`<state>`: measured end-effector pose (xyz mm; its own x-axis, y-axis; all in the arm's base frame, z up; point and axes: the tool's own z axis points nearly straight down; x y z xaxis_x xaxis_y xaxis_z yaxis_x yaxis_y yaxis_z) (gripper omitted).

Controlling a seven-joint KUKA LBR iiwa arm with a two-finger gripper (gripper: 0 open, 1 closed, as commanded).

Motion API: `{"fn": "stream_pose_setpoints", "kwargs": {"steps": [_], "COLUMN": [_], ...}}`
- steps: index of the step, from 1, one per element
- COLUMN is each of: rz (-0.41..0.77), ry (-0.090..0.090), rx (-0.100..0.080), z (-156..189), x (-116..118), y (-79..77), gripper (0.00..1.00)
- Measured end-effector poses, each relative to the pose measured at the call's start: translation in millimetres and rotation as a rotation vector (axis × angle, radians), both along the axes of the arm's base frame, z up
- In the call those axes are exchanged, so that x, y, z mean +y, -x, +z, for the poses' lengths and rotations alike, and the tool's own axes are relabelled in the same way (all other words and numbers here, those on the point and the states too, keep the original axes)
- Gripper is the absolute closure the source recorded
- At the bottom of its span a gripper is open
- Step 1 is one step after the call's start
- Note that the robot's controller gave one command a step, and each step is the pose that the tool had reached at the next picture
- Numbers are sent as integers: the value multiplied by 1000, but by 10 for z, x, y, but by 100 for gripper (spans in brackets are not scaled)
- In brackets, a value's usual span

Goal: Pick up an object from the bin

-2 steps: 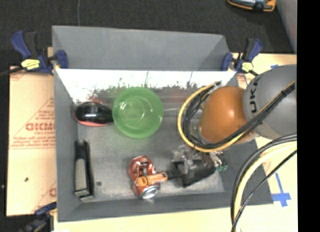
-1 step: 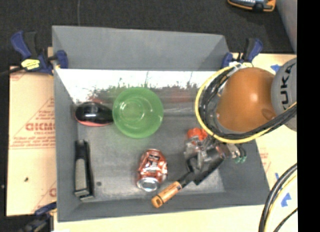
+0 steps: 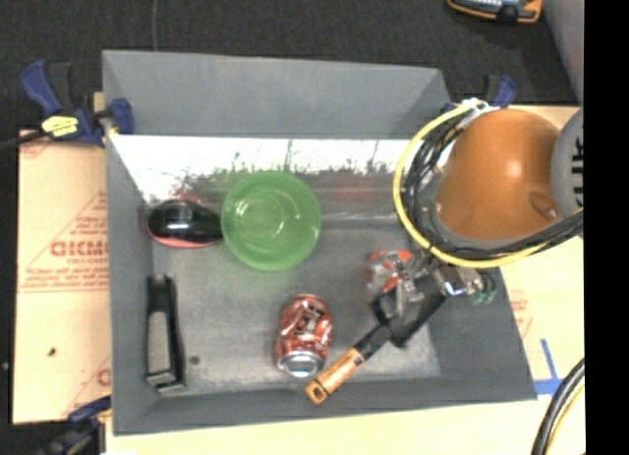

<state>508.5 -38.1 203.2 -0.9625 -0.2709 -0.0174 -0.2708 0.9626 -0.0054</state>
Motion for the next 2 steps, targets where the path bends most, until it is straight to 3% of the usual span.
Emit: {"fn": "stream_pose_setpoints", "kwargs": {"steps": [1, 2], "rz": [-145, -53], "ry": [-2, 0], "rx": [4, -4], "z": [-687, 414], "x": [230, 28], "y": [146, 160], "gripper": [100, 100]}}
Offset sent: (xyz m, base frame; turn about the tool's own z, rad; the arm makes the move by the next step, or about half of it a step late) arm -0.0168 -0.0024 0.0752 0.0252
